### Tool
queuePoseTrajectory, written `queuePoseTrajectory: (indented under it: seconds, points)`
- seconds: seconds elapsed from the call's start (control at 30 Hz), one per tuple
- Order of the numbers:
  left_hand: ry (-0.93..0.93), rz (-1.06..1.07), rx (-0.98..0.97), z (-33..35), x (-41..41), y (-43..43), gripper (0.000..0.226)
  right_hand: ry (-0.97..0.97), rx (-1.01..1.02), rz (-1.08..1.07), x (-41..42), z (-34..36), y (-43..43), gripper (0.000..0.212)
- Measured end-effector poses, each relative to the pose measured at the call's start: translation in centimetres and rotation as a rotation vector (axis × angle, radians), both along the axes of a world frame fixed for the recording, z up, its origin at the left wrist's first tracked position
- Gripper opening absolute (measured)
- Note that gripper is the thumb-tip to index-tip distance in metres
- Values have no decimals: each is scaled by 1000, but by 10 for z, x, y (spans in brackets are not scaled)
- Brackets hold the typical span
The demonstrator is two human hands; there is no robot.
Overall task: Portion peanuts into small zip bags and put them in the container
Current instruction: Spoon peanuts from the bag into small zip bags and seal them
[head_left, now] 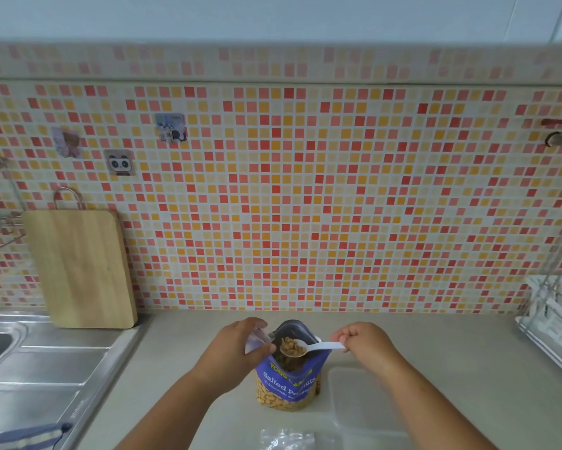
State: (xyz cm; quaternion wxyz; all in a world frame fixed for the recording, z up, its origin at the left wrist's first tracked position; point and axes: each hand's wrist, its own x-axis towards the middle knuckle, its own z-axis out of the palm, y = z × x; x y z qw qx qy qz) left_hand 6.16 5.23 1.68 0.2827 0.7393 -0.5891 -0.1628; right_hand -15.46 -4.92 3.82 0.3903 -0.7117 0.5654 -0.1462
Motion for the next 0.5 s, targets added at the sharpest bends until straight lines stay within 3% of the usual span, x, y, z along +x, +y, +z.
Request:
queuePoseTrajectory:
  seconds: [0.27, 0.5]
  points:
    - [-309, -52, 71, 4, -6, -7, 58, -78, -18, -17, -17, 19, -7, 29]
    - [-406, -115, 84, 6, -15, -17, 61, -67, -40, 36, -13, 32, -7, 33]
